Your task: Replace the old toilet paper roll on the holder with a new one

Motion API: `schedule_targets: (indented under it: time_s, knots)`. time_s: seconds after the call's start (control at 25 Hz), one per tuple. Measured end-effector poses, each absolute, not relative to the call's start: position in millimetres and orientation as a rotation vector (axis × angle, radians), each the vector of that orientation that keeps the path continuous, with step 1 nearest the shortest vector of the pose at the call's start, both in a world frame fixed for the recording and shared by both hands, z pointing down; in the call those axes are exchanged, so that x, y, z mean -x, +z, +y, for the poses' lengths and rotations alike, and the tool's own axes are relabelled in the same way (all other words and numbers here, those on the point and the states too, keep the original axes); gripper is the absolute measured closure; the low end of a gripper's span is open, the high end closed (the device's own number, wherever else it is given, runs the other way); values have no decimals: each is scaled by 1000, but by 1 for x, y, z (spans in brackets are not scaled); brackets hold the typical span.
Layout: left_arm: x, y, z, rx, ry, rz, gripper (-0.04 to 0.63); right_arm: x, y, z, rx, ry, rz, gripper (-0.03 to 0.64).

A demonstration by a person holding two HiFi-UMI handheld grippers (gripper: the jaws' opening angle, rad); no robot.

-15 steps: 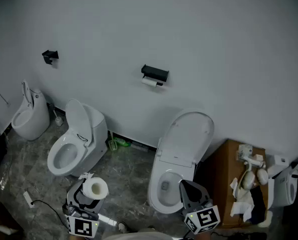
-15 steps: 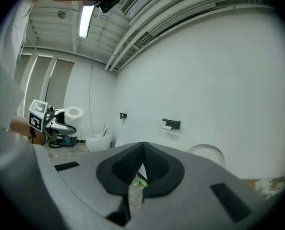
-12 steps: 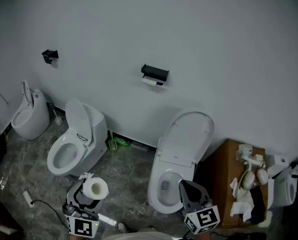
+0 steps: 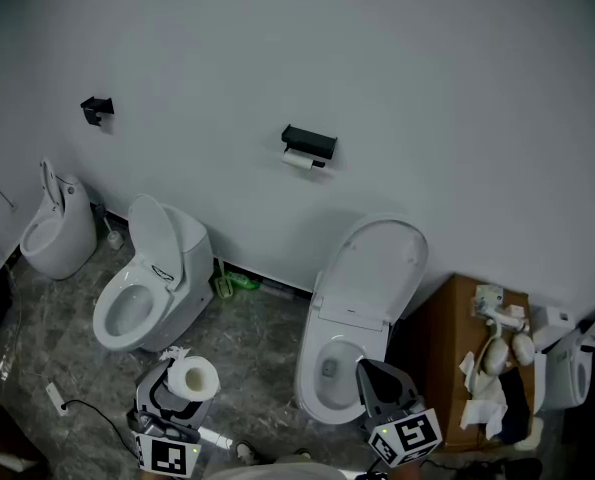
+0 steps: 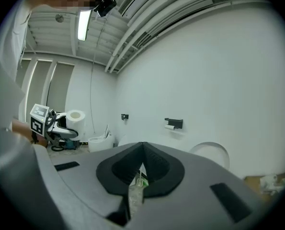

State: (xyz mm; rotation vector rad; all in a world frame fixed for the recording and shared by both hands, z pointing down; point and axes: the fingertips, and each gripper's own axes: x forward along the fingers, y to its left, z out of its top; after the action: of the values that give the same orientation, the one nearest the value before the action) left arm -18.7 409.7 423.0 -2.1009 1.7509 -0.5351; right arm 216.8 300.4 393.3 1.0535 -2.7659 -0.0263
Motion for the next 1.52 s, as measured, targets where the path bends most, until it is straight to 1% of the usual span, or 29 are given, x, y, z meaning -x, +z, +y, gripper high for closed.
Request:
schedule_targets:
  time_s: [0.12, 0.24, 0.36, 0.4, 0.48, 0.52, 0.56, 0.64, 0.72, 0.88, 1.08, 1.24, 1.52]
  knots:
    - [27, 421, 410, 2103, -567, 1745, 268, -208, 395, 303, -1057, -31, -2755, 618]
    - [36, 426, 413, 2116, -525, 1741, 268, -199, 394, 305, -1076, -51, -2735, 618]
    - [51, 417, 415, 2089, -621, 1733, 268, -188, 391, 307, -1090, -93, -2711, 617]
    - [56, 416, 416, 2084, -625, 1734, 268, -184, 389, 307, -1093, -110, -2704, 597]
    - [65, 419, 417, 2096, -581, 1740, 268, -178, 385, 305, -1109, -147, -2685, 529]
    - [69, 422, 418, 2107, -555, 1743, 268, -176, 384, 305, -1120, -166, -2675, 511]
    - [72, 424, 419, 2113, -544, 1745, 268, -174, 382, 304, -1128, -186, -2666, 476]
    - [79, 425, 421, 2112, -564, 1747, 268, -170, 383, 305, -1126, -223, -2642, 367]
    - [84, 426, 423, 2108, -593, 1748, 268, -166, 385, 307, -1104, -252, -2612, 341]
    - [99, 425, 416, 2088, -578, 1763, 268, -157, 396, 302, -1084, -242, -2580, 321]
    - [116, 423, 410, 2069, -588, 1796, 268, -143, 400, 285, -1079, -221, -2583, 321]
    - [132, 429, 372, 2075, -629, 1820, 268, -121, 401, 237, -1054, -227, -2604, 321]
    - [156, 442, 313, 2033, -680, 1837, 268, -88, 429, 166, -995, -204, -2621, 321]
